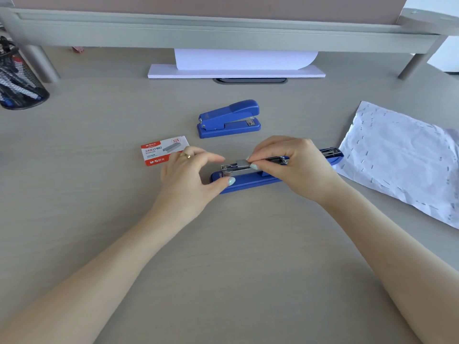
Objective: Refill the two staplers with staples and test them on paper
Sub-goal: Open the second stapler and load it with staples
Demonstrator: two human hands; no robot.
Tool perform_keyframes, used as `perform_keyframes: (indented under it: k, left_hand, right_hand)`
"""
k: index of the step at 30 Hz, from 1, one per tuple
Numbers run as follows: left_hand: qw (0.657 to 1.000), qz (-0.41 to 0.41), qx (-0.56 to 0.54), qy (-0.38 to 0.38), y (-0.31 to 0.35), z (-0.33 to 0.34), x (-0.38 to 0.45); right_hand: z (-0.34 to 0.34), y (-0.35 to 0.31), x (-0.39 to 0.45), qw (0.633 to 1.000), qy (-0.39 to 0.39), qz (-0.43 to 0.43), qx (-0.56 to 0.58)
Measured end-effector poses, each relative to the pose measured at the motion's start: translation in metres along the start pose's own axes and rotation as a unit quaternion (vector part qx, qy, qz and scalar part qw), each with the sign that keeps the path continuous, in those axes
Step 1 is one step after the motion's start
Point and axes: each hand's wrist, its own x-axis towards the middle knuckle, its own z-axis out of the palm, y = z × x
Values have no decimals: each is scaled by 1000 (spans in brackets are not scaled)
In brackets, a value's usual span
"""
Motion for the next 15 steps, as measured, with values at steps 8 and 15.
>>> perform_keyframes:
  k: [8,15]
  left_hand:
    - [1000,5,25,8,-3,6,0]
    - [1000,15,13,18,-5,7,-1]
  right_hand:
    - [2,4,9,999,-47,-20,5]
    - [0,5,7,998,-39,-3,51]
